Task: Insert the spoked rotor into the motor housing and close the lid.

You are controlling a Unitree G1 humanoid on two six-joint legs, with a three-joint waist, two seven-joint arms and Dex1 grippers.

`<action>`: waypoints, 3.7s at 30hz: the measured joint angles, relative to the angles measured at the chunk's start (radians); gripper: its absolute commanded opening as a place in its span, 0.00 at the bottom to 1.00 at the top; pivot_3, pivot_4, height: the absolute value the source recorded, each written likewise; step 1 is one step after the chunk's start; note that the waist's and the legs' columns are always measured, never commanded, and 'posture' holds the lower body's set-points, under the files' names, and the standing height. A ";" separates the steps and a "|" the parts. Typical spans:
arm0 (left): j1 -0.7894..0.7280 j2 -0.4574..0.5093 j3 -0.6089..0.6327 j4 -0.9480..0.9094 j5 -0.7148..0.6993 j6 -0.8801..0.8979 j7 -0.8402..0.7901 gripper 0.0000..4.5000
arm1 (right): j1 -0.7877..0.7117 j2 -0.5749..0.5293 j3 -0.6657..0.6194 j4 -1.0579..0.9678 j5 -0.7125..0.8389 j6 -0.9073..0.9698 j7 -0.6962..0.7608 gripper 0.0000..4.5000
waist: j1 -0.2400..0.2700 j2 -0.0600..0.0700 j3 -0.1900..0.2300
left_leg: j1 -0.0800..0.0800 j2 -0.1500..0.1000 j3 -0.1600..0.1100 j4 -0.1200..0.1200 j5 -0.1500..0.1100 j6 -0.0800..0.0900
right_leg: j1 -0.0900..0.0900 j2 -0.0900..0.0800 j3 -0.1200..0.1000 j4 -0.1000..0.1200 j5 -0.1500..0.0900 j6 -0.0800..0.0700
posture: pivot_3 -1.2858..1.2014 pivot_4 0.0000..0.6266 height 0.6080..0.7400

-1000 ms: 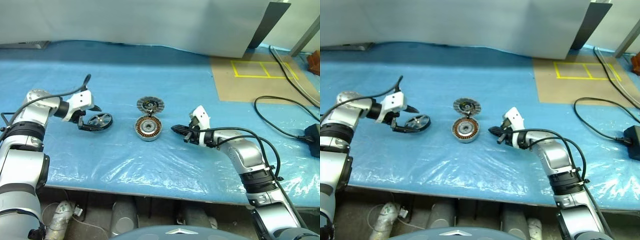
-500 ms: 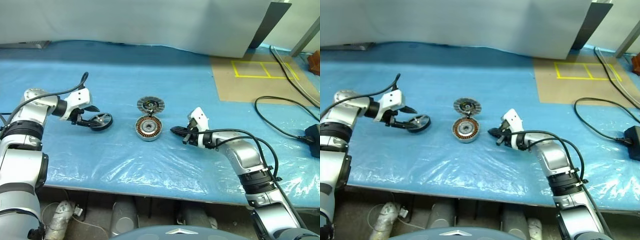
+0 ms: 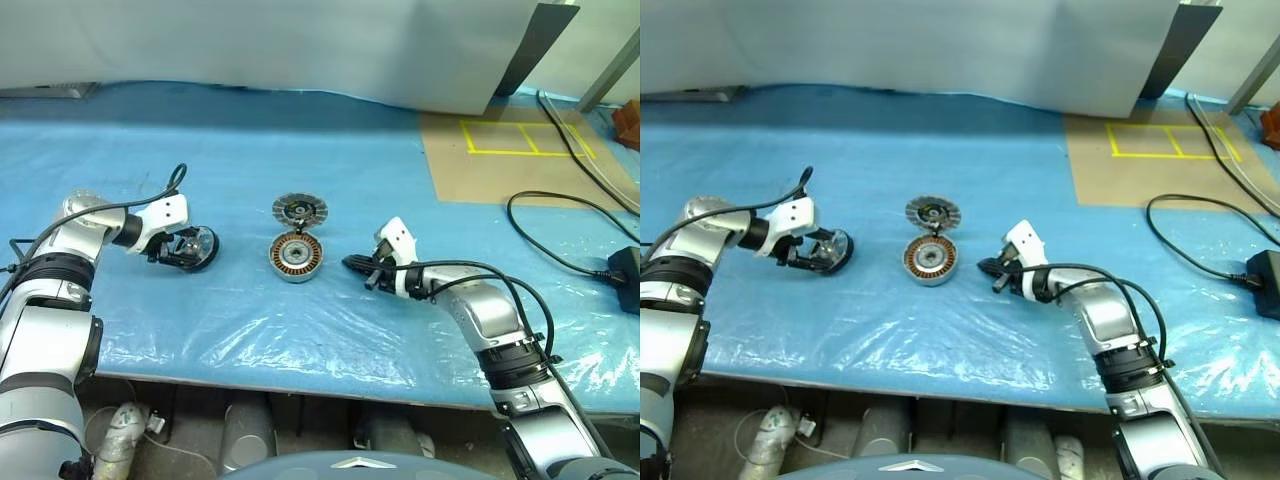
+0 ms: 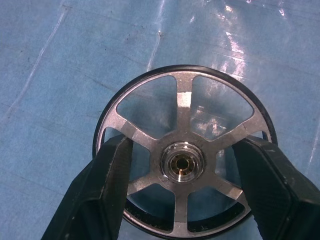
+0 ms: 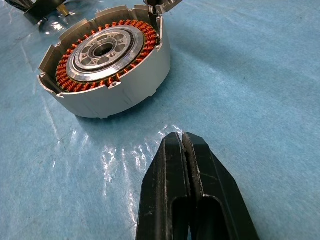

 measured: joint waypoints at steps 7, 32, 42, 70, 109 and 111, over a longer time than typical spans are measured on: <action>0.005 -0.004 0.006 -0.012 -0.005 -0.009 0.005 0.54 | 0.000 0.000 0.000 0.002 -0.004 -0.008 -0.002 0.00 | 0.000 0.001 0.000 | 0.002 -0.001 0.000 0.000 0.000 0.000 | 0.001 -0.001 0.000 0.000 0.000 0.000 | 0.52 0.24 1.00; 0.243 0.004 0.133 -0.406 -0.228 0.068 -0.034 0.29 | 0.001 0.010 -0.028 -0.002 0.027 0.016 -0.013 0.00 | 0.000 0.004 -0.002 | -0.002 0.000 0.001 -0.002 0.000 0.000 | -0.002 -0.001 -0.001 -0.001 0.000 -0.001 | 0.52 0.24 1.00; 0.436 -0.066 0.183 -0.904 -0.425 0.321 0.069 0.29 | -0.034 0.024 -0.072 -0.047 0.104 0.067 0.000 0.00 | -0.004 0.003 -0.002 | -0.002 0.000 0.002 -0.001 0.000 0.000 | -0.004 -0.001 0.000 0.000 -0.003 -0.004 | 0.52 0.24 1.00; 0.376 -0.236 0.091 -0.800 -0.383 0.252 0.143 0.29 | -0.001 0.016 -0.060 -0.040 0.078 0.057 -0.032 0.00 | -0.003 0.003 -0.002 | -0.001 0.000 0.001 0.000 0.000 0.000 | -0.001 0.000 0.000 0.000 0.000 0.000 | 0.52 0.24 1.00; 0.276 -0.179 -0.012 -0.714 -0.232 0.215 0.123 0.65 | 0.006 0.038 -0.037 -0.043 0.059 0.032 -0.085 0.00 | -0.005 0.003 -0.002 | 0.000 0.000 0.001 0.000 0.000 0.000 | 0.000 0.000 0.001 0.000 0.000 0.000 | 0.52 0.24 1.00; 0.270 -0.181 -0.009 -0.714 -0.233 0.207 0.133 0.65 | 0.009 0.045 -0.033 -0.033 0.057 0.022 -0.085 0.00 | -0.005 0.003 -0.002 | 0.000 0.000 0.001 0.000 0.000 0.000 | 0.000 0.000 0.001 0.000 0.000 0.000 | 0.52 0.24 1.00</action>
